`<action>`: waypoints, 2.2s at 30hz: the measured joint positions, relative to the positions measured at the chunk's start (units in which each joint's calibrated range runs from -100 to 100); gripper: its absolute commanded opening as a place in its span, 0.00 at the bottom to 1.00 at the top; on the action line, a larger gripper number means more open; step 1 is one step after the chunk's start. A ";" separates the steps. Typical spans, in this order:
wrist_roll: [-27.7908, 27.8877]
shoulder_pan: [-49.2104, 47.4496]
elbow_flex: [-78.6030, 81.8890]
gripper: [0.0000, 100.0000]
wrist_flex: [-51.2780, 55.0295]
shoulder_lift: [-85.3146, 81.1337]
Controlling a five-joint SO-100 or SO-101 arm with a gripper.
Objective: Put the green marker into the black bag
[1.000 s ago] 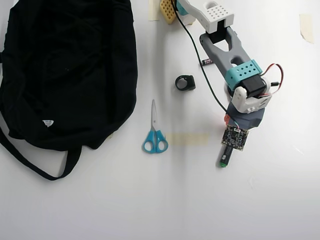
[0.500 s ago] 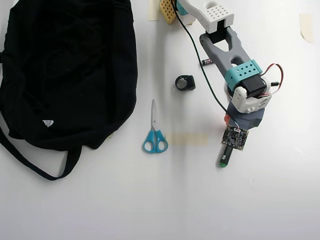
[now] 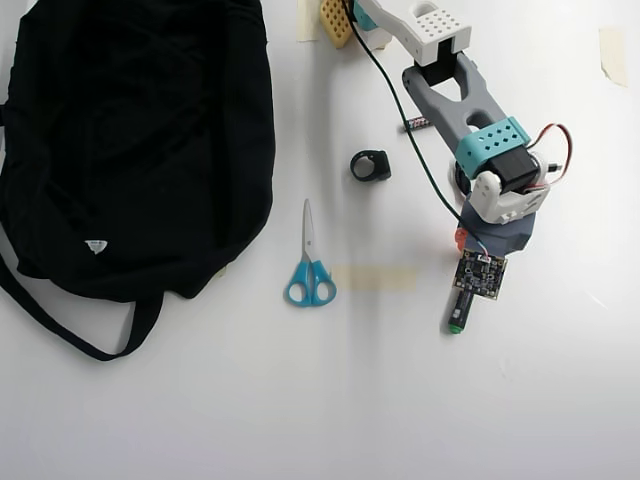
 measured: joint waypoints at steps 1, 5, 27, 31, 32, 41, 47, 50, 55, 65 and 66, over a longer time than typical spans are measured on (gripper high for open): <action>0.00 -0.07 -0.47 0.02 0.60 0.00; 0.59 -0.59 -4.48 0.02 6.61 0.42; 2.83 -0.44 -19.26 0.02 15.29 0.50; 3.57 -0.44 -21.15 0.02 16.32 0.50; 3.71 -0.44 -21.62 0.02 16.49 0.50; 3.86 -0.37 -25.39 0.02 17.86 0.50; 5.37 -0.37 -26.65 0.02 17.95 0.50; 6.45 -0.37 -26.89 0.02 17.95 0.50; 6.59 -0.37 -26.97 0.02 17.95 0.50; 6.69 1.03 -28.93 0.02 18.12 0.50; 6.69 1.25 -29.17 0.02 18.12 0.50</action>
